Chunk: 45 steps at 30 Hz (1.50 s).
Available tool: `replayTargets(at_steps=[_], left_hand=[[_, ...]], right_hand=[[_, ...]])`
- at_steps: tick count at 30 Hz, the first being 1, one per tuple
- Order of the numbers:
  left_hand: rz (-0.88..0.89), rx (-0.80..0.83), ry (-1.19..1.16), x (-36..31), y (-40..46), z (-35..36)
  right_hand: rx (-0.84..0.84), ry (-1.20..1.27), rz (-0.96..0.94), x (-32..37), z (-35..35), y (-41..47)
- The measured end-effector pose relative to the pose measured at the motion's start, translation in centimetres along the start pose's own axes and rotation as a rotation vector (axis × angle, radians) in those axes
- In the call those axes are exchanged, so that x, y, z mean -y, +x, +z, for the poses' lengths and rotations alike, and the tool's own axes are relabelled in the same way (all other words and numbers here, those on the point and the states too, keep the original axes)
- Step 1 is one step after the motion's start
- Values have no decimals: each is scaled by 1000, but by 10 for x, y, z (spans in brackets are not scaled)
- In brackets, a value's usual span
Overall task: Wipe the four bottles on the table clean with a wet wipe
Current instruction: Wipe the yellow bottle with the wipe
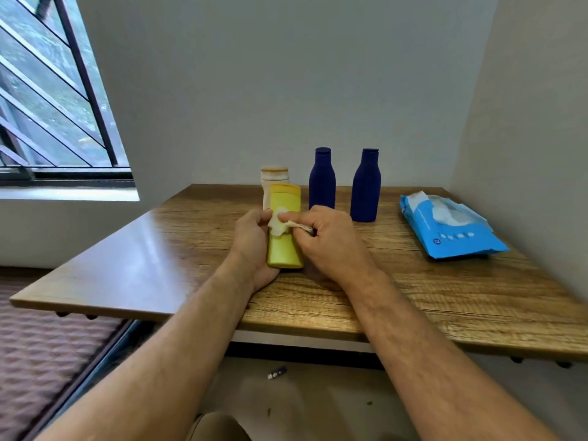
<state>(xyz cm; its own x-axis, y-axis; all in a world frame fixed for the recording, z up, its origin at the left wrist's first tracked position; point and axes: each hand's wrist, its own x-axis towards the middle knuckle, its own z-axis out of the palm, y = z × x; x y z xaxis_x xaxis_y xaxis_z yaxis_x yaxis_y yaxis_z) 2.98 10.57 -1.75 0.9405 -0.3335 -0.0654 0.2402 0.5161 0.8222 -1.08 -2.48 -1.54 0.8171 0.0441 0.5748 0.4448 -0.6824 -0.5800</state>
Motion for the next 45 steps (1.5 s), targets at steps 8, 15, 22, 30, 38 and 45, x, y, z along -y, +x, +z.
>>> replayTargets(at_steps=[8, 15, 22, 30, 38, 45], left_hand=[[13, -78, -126, -3, -4, -4], [49, -97, -159, -2, -2, -8], [88, -125, -142, -3, -1, -7], [139, -172, -270, -6, 3, -11], [63, -139, -60, -3, -5, -4], [137, -135, -277, -7, 4, -8]], right_hand=[[165, 95, -86, 2, 7, -5], [10, 53, -49, 1, 6, -5], [41, 104, -83, 5, 3, -6], [80, 71, -81, 4, 5, -6], [-48, -39, -72, 3, 4, -3], [-13, -24, -71, -1, 4, 1]])
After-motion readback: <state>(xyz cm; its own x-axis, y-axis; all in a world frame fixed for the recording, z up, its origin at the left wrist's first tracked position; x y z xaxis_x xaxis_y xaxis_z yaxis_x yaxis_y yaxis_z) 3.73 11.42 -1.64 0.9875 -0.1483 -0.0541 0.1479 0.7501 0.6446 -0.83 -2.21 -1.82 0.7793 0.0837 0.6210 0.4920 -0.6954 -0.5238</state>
